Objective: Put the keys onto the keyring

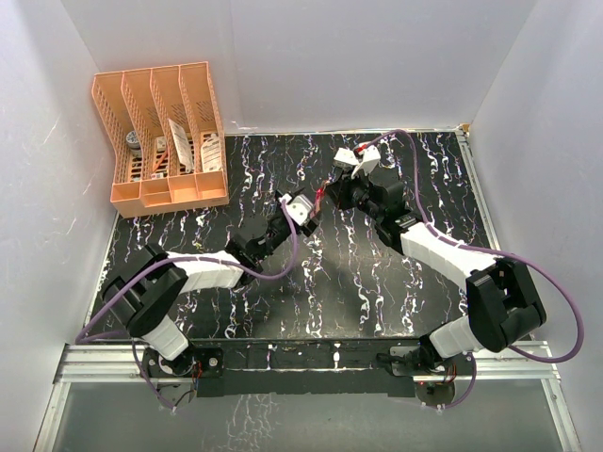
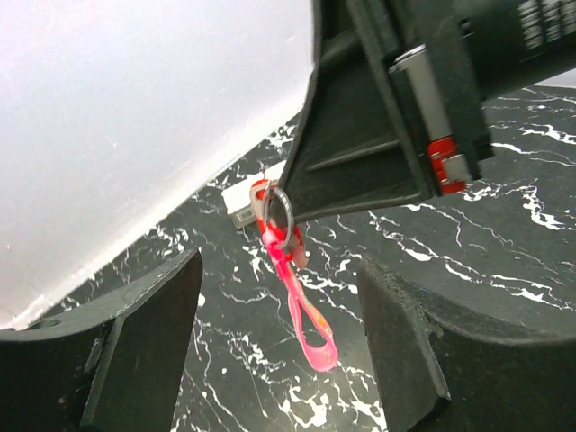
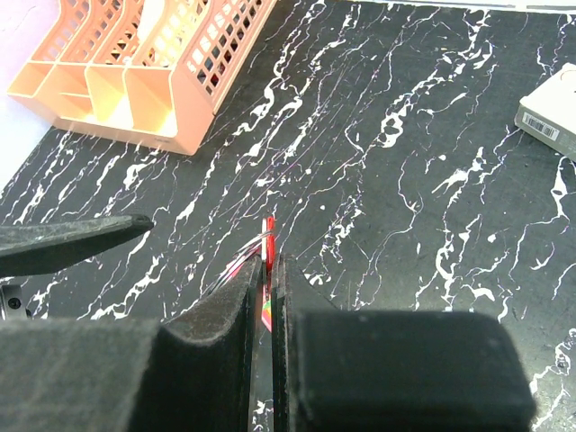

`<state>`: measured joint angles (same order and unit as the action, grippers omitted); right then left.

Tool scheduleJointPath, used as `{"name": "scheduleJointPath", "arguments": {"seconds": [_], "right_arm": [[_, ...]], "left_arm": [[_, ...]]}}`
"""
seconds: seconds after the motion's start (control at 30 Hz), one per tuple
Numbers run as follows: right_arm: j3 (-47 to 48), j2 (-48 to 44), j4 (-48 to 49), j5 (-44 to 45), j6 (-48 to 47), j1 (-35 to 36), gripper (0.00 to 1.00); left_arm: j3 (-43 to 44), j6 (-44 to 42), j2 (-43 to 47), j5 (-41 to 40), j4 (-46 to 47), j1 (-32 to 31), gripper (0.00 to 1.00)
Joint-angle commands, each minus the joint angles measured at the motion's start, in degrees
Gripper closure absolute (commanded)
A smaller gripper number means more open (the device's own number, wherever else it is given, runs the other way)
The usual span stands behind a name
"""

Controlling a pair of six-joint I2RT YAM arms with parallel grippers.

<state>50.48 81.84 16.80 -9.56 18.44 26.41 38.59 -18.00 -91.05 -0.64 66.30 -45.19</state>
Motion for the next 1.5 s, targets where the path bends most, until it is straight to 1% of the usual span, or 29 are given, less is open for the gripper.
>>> {"name": "scheduleJointPath", "arguments": {"seconds": [0.0, 0.1, 0.2, 0.23, 0.7, 0.93, 1.27, 1.47], "right_arm": [[3.28, -1.14, 1.92, -1.02, 0.73, 0.21, 1.0], [3.06, -1.24, 2.12, -1.24, 0.84, 0.17, 1.0], [3.05, -1.38, 2.17, -1.25, 0.84, 0.22, 1.0], [3.09, -1.42, 2.11, -1.22, 0.74, 0.22, 1.0], [3.14, -1.82, 2.05, -2.17, 1.06, 0.15, 1.0], [2.96, -2.21, 2.01, -2.43, 1.09, 0.19, 1.0], [2.61, -2.3, 2.17, -2.79, 1.26, 0.22, 1.0], [2.39, -2.39, 2.18, -2.83, 1.28, 0.22, 1.0]], "left_arm": [[-0.4, -4.37, -0.45, 4.05, 10.33, -0.71, 0.33], [-0.54, -4.89, -1.67, 4.05, 12.23, -0.81, 0.41], [-0.79, -5.06, -2.75, 3.31, 14.97, -0.86, 0.52], [-0.62, -5.09, -3.08, 3.06, 15.29, -0.87, 0.54], [0.29, -5.8, -4.95, 4.43, 13.83, -0.86, 0.53], [1.44, -6.69, -6.65, 4.78, 13.06, -0.83, 0.58], [2.46, -8.43, -8.24, 4.33, 15.28, -0.82, 0.65], [2.95, -8.68, -8.79, 4.34, 16.05, -0.85, 0.66]]}}
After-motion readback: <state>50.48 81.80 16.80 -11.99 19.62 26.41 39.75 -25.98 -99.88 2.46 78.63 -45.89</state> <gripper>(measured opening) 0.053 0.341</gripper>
